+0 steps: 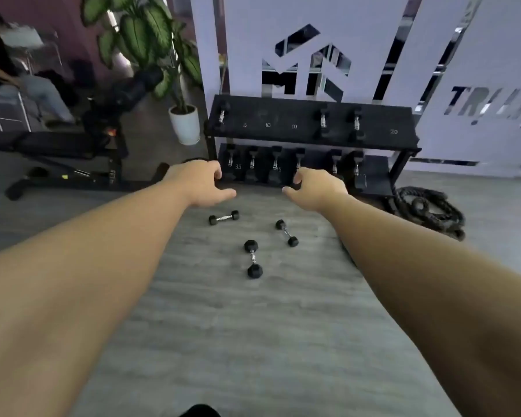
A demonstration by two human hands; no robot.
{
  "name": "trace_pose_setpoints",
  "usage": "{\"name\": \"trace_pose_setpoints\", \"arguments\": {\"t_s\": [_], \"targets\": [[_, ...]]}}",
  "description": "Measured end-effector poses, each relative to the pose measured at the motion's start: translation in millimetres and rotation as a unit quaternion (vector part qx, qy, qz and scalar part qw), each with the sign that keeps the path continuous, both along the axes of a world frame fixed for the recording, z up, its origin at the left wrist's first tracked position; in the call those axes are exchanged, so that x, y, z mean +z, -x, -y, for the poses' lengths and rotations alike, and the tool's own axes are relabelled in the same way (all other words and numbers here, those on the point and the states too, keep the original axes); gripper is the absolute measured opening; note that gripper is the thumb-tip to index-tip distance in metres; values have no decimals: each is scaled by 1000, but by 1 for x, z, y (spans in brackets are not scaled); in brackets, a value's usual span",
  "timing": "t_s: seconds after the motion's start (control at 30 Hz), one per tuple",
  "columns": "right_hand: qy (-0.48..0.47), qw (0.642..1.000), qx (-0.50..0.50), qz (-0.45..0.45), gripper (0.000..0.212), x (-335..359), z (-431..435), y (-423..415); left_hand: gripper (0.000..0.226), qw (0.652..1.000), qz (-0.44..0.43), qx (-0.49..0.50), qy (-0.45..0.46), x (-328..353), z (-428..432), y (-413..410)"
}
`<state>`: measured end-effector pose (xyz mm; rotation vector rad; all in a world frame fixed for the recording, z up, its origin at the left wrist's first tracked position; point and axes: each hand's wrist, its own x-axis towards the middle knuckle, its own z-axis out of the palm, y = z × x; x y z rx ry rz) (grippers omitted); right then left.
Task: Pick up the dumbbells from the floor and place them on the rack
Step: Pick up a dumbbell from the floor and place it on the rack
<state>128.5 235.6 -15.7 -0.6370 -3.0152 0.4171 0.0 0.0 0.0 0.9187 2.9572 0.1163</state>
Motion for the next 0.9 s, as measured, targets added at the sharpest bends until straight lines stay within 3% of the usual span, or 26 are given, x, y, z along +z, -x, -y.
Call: {"name": "trace_pose_setpoints", "arguments": {"t_s": [0.5,0.9], "targets": [[28,996,-39,74,45,-51,18,207,64,997,57,-39,23,-58,-12,218],[119,979,-86,140,50,-154,-10,296,71,987,127,-92,24,-145,-69,316]]}}
